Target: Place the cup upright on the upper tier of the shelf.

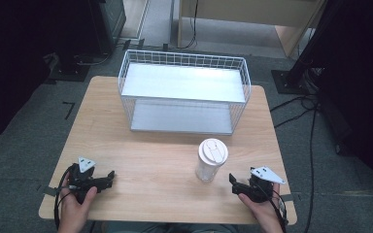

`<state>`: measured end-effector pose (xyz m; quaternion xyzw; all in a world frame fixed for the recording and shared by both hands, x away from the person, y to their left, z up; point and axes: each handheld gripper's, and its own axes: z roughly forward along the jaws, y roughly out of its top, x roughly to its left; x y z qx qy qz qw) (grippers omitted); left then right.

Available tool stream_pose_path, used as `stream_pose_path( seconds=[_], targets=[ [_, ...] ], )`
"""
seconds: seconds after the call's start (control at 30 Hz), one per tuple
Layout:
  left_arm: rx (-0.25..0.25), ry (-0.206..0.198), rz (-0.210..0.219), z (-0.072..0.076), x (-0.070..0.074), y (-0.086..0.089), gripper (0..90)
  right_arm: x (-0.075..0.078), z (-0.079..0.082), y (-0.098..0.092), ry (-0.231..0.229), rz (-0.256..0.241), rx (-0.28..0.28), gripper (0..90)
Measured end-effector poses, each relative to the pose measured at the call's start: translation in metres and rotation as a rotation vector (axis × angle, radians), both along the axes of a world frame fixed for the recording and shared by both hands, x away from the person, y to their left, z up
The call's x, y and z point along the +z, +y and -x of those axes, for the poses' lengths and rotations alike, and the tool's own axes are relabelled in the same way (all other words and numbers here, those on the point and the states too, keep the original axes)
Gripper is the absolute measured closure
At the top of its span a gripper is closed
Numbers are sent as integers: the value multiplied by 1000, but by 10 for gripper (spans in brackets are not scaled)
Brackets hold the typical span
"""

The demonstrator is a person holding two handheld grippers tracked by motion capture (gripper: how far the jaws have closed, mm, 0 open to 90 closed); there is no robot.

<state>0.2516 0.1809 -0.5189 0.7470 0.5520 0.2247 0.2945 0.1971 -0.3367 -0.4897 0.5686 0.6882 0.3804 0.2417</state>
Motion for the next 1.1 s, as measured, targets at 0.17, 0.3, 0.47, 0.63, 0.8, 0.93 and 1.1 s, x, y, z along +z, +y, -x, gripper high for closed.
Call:
stream_pose_path(
  seconds=[0.17, 0.3, 0.47, 0.63, 0.8, 0.93, 1.1],
  targets=[
    [0, 0, 0, 0, 0, 0, 15, 5, 3, 15, -22, -19, 55, 138],
    [0, 0, 0, 0, 0, 0, 15, 9, 4, 23, -26, -25, 72, 76],
    [0, 0, 0, 0, 0, 0, 15, 15, 8, 36, -53, -50, 148, 55],
    [0, 0, 0, 0, 0, 0, 15, 18, 8, 46, -76, -65, 144, 43],
    [0, 0, 0, 0, 0, 0, 15, 20, 7, 50, -84, -90, 143, 43],
    [0, 0, 0, 0, 0, 0, 15, 21, 5, 53, -89, -94, 141, 44],
    [0, 0, 0, 0, 0, 0, 15, 24, 5, 57, -102, -100, 146, 48]
  ],
)
